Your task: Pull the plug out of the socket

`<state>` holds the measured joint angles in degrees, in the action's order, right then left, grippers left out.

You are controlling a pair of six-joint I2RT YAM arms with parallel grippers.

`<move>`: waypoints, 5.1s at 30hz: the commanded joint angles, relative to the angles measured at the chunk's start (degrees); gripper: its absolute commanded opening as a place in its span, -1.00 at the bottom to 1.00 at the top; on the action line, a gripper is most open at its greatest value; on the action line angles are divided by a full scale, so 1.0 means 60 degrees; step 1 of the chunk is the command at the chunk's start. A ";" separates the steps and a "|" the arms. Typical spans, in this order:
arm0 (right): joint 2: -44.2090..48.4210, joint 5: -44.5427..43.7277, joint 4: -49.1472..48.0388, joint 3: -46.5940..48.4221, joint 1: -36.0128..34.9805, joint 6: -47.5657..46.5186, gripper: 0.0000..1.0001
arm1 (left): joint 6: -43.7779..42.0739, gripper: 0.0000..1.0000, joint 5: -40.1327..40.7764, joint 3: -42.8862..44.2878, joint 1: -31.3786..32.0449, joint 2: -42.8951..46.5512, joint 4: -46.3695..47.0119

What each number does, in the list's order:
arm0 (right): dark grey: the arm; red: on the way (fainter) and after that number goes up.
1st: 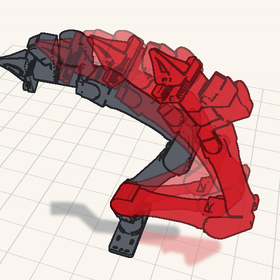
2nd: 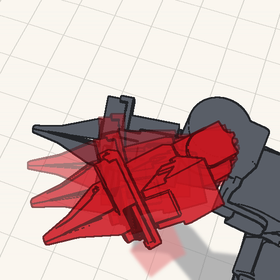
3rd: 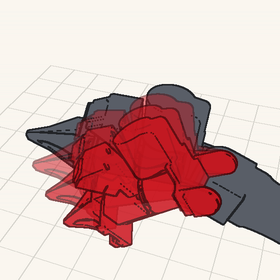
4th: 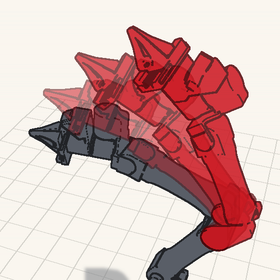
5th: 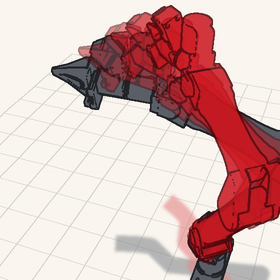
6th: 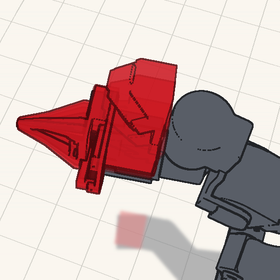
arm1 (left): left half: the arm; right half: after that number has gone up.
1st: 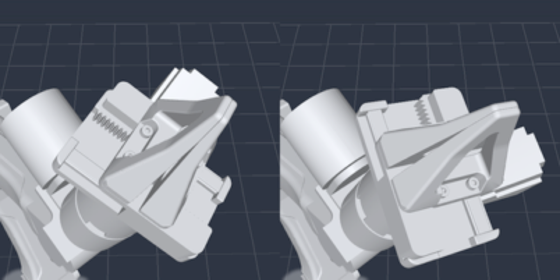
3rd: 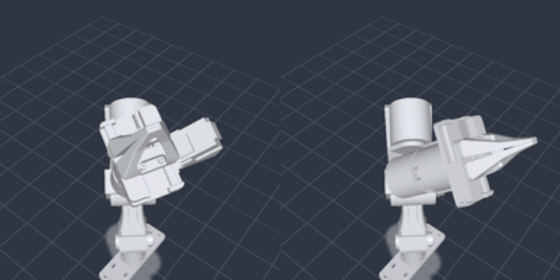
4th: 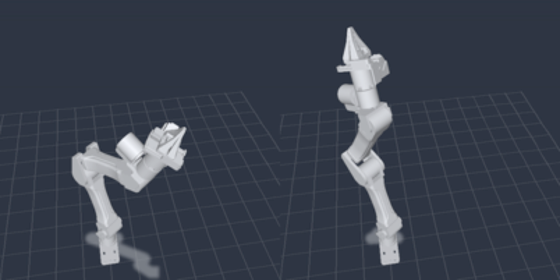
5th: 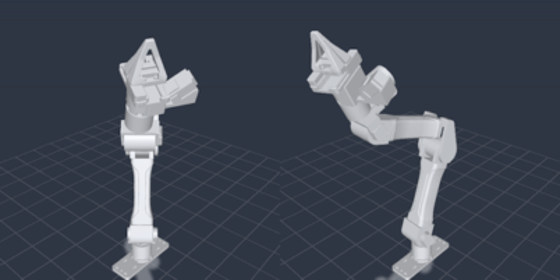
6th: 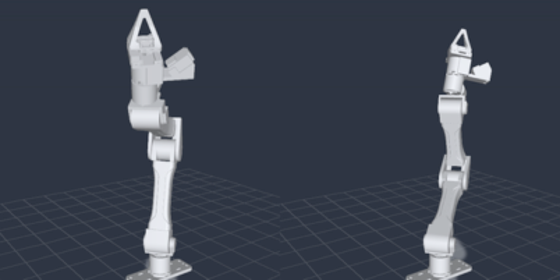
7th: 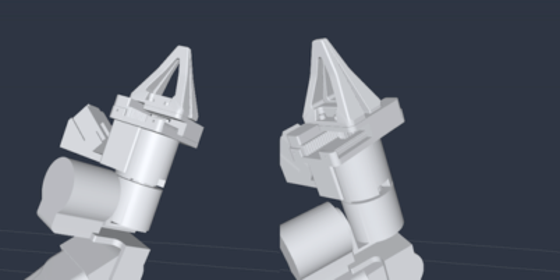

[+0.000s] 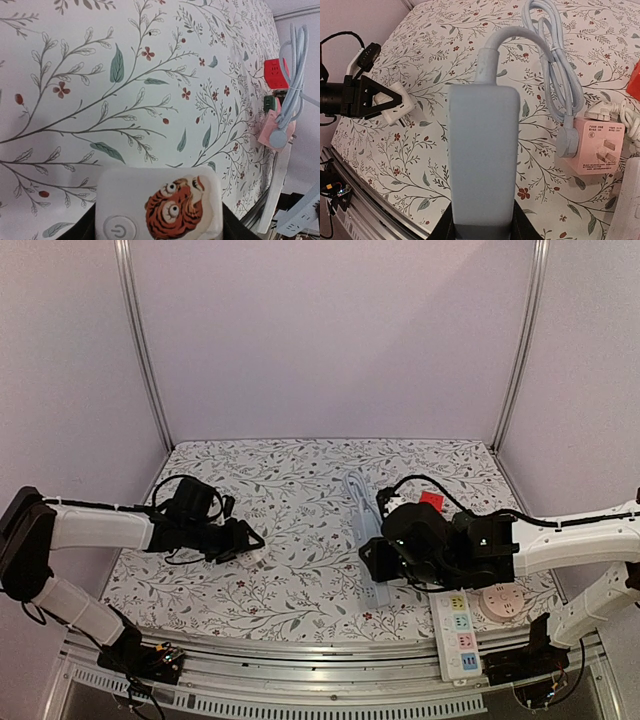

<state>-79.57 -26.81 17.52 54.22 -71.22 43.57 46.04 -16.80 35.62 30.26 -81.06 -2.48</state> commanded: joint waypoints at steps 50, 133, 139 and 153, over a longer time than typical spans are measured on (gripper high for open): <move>-0.4803 0.2931 -0.1399 0.2401 -0.0022 0.0766 -0.90 | 0.0689 0.96 0.2429 -0.0751 -0.0063 0.4027 -0.1586; -0.5308 0.1090 0.2567 0.2998 0.3482 -0.0220 0.20 | 0.0381 0.97 0.2961 -0.0625 0.2427 0.4141 -0.0668; -0.5523 0.1169 0.2517 0.3006 0.3589 -0.0147 0.18 | 0.0401 0.97 0.2910 -0.0598 0.2427 0.4206 -0.0707; -0.3497 0.2288 0.0489 0.2140 0.3081 -0.0396 -0.47 | 0.0758 0.97 0.2456 -0.0523 0.2763 0.3798 0.0216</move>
<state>-104.57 -17.28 24.62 68.29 -50.24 42.09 49.71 -0.03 32.82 44.99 -56.14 -5.17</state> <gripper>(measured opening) 0.607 0.985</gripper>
